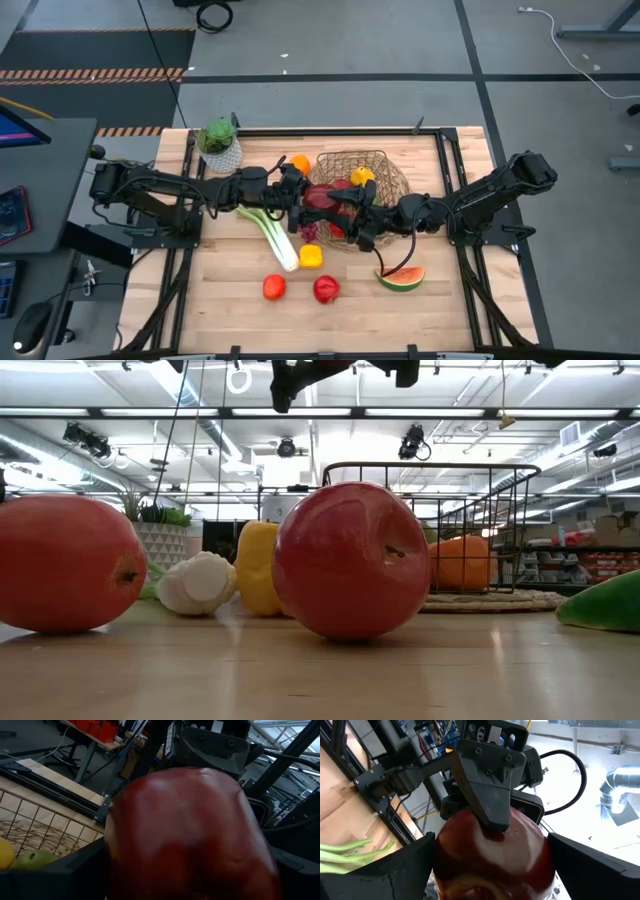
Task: Build produce basket
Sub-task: Put the apple into the wire basket
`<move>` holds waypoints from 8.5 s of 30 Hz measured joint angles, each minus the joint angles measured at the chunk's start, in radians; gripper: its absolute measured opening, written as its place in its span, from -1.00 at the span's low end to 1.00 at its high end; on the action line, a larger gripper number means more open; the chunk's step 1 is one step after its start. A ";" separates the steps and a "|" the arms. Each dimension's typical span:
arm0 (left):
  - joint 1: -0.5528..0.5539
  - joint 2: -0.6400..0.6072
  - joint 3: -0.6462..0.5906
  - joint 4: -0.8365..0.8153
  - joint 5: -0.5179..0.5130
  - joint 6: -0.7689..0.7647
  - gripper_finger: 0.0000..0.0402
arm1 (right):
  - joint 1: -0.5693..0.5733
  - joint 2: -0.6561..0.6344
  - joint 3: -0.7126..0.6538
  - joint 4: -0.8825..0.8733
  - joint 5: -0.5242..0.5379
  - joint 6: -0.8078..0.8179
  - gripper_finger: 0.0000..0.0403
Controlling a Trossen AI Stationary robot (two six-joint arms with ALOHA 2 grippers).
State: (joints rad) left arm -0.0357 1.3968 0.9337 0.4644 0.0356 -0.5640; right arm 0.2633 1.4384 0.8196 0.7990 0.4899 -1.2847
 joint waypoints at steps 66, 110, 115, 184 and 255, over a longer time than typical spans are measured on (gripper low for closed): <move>0.031 -0.019 0.000 -0.053 -0.019 0.141 0.99 | 0.087 0.000 -0.001 0.136 0.410 -0.164 0.87; 0.121 -0.316 -0.001 -0.441 -0.043 0.441 0.99 | -0.027 -0.014 0.280 -0.820 -0.065 1.169 0.87; 0.121 -0.316 0.000 -0.461 -0.043 0.445 0.99 | -0.121 -0.018 0.335 -0.938 -0.207 1.390 0.87; 0.124 -0.315 0.000 -0.522 -0.043 0.448 0.99 | -0.471 -0.019 0.377 -1.659 -0.802 1.804 0.91; -0.205 -0.114 0.000 -0.847 -0.013 0.503 0.99 | 0.288 0.084 0.332 -1.521 -0.352 1.741 0.95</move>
State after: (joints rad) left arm -0.2410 1.2827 0.9340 -0.3827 0.0230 -0.0614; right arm 0.5517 1.5223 1.1511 -0.7218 0.1382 0.4560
